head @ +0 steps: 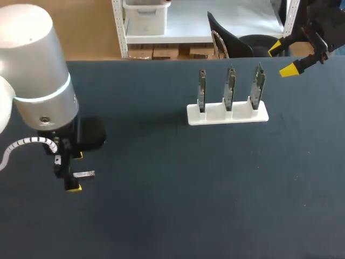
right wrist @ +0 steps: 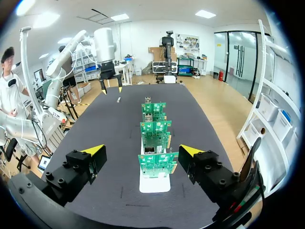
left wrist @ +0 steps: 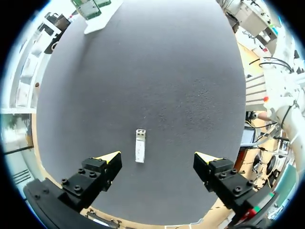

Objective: Pick up the optical module with the left hand, and insert it into the network port with the right hand.

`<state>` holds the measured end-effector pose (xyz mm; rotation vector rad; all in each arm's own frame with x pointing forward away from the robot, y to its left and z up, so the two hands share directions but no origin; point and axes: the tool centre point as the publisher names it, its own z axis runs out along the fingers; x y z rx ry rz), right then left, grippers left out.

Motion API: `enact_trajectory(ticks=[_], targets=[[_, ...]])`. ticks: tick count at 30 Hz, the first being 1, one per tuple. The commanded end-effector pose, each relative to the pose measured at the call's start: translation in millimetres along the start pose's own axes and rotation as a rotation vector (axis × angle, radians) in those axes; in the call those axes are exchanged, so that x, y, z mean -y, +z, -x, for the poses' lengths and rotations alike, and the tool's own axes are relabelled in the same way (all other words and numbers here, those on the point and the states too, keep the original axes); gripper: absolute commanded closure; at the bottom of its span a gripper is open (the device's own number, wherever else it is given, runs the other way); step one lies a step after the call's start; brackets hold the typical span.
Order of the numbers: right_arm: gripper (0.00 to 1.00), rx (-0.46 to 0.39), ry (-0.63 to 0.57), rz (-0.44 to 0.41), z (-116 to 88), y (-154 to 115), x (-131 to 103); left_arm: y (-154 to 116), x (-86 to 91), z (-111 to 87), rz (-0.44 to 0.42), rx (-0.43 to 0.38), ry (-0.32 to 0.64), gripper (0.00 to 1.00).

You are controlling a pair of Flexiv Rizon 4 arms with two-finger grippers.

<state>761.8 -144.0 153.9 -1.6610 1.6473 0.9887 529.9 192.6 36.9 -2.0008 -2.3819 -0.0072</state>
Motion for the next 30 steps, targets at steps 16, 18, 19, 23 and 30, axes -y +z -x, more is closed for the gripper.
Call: enact_trajectory(ticks=[16, 18, 19, 23, 30], targets=[[0.00, 0.000, 0.000, -0.007, 0.0, 0.5, -2.5, 28.8, -1.4, -16.8, 0.016, 0.006, -0.079, 0.00], [0.00, 0.000, 0.000, -0.007, 0.0, 0.5, -2.5, 30.8, -5.2, -15.7, 0.018, 0.020, -0.078, 0.00], [0.00, 0.000, 0.000, -0.007, 0.0, 0.5, -2.5, 31.9, -6.9, -14.9, 0.015, 0.022, -0.071, 0.00], [0.00, 0.000, 0.000, -0.007, 0.0, 0.5, -2.5, 35.2, -13.3, -12.5, 0.012, 0.033, -0.057, 0.00], [0.00, 0.000, 0.000, -0.007, 0.0, 0.5, -2.5, 41.2, -20.5, -12.4, -0.014, 0.042, -0.025, 0.00]])
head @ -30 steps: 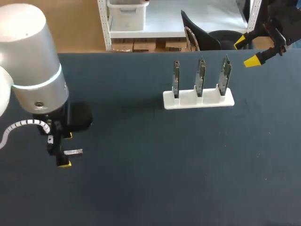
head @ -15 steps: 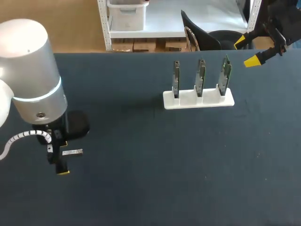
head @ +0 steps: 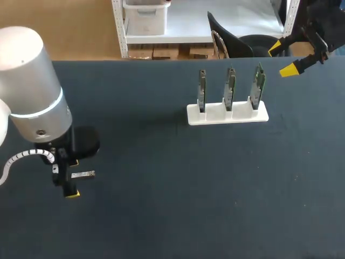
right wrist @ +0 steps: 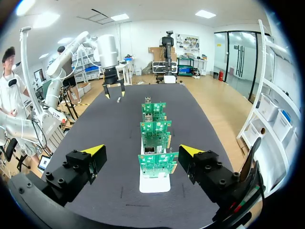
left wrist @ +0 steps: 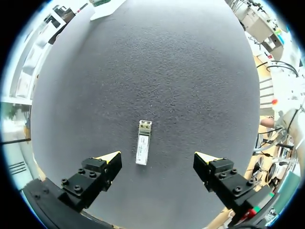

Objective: Pick up the optical module with the left hand, and insert it into the network port with the right hand.

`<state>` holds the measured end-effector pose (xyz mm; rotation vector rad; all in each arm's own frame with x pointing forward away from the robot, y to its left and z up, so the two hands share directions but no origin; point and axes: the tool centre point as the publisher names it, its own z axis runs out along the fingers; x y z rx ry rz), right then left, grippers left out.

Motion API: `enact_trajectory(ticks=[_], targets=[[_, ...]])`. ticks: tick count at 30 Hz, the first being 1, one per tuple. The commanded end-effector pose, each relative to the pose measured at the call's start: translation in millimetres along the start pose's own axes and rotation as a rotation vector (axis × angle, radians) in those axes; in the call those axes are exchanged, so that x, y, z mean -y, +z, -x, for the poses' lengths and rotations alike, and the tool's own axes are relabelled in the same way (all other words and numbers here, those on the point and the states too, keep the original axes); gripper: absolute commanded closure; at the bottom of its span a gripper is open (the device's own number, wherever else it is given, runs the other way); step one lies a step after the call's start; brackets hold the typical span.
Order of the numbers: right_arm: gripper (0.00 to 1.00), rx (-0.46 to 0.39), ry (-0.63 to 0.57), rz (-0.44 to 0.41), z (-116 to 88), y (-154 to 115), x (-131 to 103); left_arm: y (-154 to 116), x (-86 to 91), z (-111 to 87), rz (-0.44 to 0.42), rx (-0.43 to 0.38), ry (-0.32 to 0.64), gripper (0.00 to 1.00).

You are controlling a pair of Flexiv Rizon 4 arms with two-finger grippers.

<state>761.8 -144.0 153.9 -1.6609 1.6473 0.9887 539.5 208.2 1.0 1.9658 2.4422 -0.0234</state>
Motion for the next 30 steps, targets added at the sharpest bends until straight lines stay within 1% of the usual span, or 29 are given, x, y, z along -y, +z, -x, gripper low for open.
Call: enact_trajectory(ticks=[1, 8, 18, 30], targets=[[0.00, 0.000, 0.000, -0.007, 0.0, 0.5, -2.5, 6.0, -8.3, 0.6, -0.025, -0.001, 0.022, 0.00], [0.00, 0.000, 0.000, -0.007, 0.0, 0.5, -2.5, 8.6, -13.0, -0.6, -0.036, -0.002, 0.030, 0.00], [0.00, 0.000, 0.000, -0.007, 0.0, 0.5, -2.5, 20.8, -8.5, 0.6, -0.073, -0.002, 0.041, 0.00], [0.00, 0.000, 0.000, -0.007, 0.0, 0.5, -2.5, 25.5, -6.1, -5.9, -0.079, -0.014, 0.028, 0.00]])
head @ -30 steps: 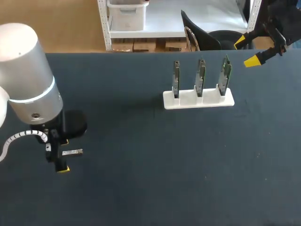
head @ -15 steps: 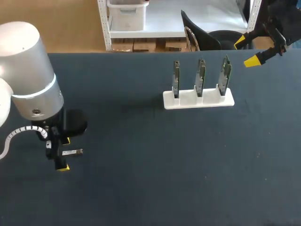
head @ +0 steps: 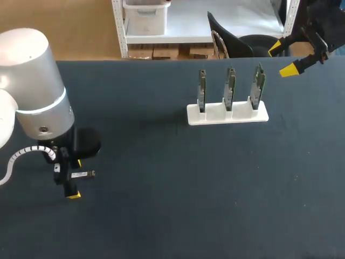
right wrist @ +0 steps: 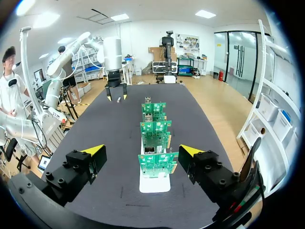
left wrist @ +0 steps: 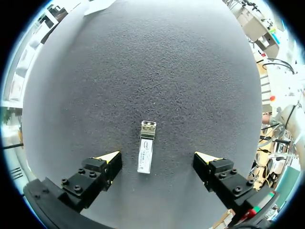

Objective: Pick up the optical module with the left hand, and insert it into the network port with the right hand.

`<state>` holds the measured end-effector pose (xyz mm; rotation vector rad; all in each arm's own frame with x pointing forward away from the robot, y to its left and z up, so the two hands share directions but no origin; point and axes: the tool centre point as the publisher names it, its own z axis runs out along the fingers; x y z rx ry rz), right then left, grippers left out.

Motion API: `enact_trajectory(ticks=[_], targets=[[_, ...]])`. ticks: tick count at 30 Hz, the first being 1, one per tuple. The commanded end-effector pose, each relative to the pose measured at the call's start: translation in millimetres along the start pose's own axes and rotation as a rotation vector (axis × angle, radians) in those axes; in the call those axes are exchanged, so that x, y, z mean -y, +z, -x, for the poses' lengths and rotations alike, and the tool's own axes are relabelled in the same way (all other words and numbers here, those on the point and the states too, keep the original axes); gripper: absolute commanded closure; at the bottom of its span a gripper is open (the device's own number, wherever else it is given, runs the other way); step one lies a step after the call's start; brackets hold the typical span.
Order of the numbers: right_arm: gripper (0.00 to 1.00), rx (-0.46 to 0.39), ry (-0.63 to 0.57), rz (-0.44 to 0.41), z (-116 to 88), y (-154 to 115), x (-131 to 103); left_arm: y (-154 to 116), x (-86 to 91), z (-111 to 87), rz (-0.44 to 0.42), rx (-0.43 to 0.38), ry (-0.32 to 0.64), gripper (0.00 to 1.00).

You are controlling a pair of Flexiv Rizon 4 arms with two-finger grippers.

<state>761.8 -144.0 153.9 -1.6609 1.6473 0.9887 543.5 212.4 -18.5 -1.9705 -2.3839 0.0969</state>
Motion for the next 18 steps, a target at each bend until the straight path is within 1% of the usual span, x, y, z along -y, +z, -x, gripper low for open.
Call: enact_trajectory(ticks=[1, 2, 3, 4, 5, 6, 7, 18], targets=[[0.00, 0.000, 0.000, -0.007, 0.0, 0.5, -2.5, 6.9, -1.1, -2.9, -0.011, -0.003, 0.005, 0.05], [0.00, 0.000, 0.000, -0.007, 0.0, 0.5, -2.5, 7.9, -0.6, -3.6, -0.012, -0.005, 0.005, 0.34], [0.00, 0.000, 0.000, -0.007, 0.0, 0.5, -2.5, 8.9, -0.2, -4.3, -0.018, -0.006, 0.007, 0.53], [0.00, 0.000, 0.000, -0.007, 0.0, 0.5, -2.5, 9.8, 0.4, -4.9, -0.020, -0.010, 0.011, 0.90], [0.00, 0.000, 0.000, -0.007, 0.0, 0.5, -2.5, 10.7, 1.0, -5.5, -0.018, -0.015, 0.011, 0.89], [0.00, 0.000, 0.000, -0.007, 0.0, 0.5, -2.5, 11.5, 1.5, -6.1, -0.015, -0.022, 0.022, 0.93], [0.00, 0.000, 0.000, -0.007, 0.0, 0.5, -2.5, 12.6, 2.3, -6.8, -0.014, -0.026, 0.023, 1.00], [0.00, 0.000, 0.000, -0.007, 0.0, 0.5, -2.5, 17.9, 1.9, -6.1, -0.006, -0.030, 0.019, 1.00]])
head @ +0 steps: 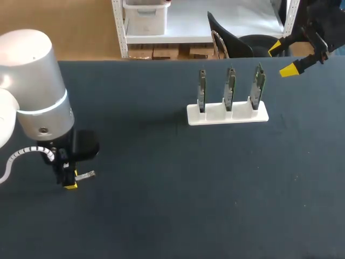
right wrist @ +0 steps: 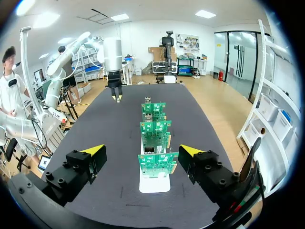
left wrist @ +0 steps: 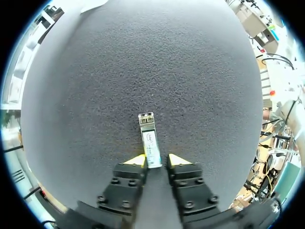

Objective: Pick up the optical module with the left hand, and insert it into the network port with the right hand.

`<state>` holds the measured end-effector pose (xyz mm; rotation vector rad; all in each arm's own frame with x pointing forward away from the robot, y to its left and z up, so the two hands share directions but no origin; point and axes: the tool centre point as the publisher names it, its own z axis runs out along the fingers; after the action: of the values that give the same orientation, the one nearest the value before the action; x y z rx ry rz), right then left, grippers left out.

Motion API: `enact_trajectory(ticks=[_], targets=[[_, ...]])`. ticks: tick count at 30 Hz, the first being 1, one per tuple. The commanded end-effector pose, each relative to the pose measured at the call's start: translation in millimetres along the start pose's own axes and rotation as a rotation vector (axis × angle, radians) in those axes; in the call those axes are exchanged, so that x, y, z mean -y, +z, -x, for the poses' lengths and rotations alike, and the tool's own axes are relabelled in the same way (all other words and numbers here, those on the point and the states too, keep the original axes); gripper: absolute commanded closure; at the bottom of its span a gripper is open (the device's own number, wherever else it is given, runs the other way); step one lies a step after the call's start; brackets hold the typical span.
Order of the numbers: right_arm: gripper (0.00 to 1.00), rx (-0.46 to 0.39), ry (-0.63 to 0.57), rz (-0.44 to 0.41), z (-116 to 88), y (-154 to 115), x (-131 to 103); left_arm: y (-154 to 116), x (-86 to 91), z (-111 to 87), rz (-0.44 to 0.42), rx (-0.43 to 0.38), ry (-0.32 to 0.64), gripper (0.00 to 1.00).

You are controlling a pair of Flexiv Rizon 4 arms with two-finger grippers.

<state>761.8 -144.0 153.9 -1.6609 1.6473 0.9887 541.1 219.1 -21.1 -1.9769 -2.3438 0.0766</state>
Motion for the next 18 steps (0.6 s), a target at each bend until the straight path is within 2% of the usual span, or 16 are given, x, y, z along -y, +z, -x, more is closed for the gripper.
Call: enact_trajectory(ticks=[1, 6, 9, 12, 18], targets=[[0.00, 0.000, 0.000, -0.007, 0.0, 0.5, -2.5, 15.5, 0.6, 1.6, 0.004, 0.003, -0.004, 1.00], [0.00, 0.000, 0.000, -0.007, 0.0, 0.5, -2.5, 16.7, -2.7, 1.3, 0.010, 0.021, -0.039, 1.00], [0.00, 0.000, 0.000, -0.007, 0.0, 0.5, -2.5, 13.8, -8.3, 3.0, 0.023, 0.063, -0.089, 1.00], [0.00, 0.000, 0.000, -0.007, 0.0, 0.5, -2.5, 2.4, -19.9, 11.8, 0.058, 0.146, -0.155, 1.00], [0.00, 0.000, 0.000, -0.007, 0.0, 0.5, -2.5, -34.3, -54.6, 43.0, 0.168, 0.337, -0.203, 1.00]])
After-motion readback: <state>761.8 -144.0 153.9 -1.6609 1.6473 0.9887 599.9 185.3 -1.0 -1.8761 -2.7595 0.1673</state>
